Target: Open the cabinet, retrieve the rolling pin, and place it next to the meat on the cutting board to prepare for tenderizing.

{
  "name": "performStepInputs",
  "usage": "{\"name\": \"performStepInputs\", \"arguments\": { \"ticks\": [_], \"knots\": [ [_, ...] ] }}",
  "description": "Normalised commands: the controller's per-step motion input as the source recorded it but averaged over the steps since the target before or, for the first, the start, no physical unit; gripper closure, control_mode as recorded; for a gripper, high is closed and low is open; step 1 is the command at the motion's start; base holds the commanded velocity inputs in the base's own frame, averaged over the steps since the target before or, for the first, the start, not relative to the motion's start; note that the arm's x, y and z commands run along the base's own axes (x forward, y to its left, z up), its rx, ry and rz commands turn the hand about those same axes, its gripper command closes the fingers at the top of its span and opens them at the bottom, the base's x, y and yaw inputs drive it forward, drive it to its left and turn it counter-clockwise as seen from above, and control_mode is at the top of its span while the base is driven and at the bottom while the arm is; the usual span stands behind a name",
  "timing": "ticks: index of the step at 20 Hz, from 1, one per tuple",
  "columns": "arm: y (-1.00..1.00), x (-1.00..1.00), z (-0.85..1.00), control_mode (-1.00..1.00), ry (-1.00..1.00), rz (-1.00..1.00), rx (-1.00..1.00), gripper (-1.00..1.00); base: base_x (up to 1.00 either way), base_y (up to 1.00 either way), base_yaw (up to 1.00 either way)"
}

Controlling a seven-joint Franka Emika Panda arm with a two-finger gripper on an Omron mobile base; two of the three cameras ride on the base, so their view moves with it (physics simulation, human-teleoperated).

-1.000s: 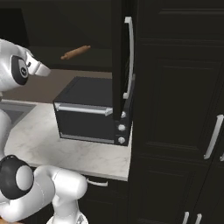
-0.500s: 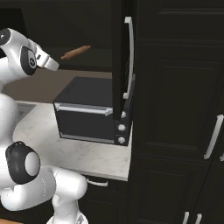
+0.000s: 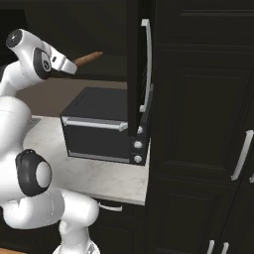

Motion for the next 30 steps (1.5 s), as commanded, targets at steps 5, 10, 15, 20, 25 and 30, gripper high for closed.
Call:
{"name": "performStepInputs", "arguments": {
  "ticks": [5,10,15,20,25,30],
  "knots": [
    [-0.23,0.62,0.0,-1.0,0.01,0.0,-0.01,-1.0,0.0,0.0,0.0],
    [-0.06,0.62,0.0,-1.0,0.04,0.0,0.0,-1.0,0.0,0.0,0.0],
    [0.0,0.53,0.0,-1.0,0.15,0.03,0.0,-1.0,0.0,0.0,0.0],
    [0.0,0.55,0.0,-1.0,0.16,0.01,0.0,-1.0,0.0,0.0,0.0],
    [0.1,0.49,0.0,-1.0,0.05,0.0,-0.03,-1.0,0.0,0.0,0.0],
    [0.32,0.2,0.0,-1.0,-0.01,0.01,-0.04,-1.0,0.0,0.0,0.0]
  ]
}}
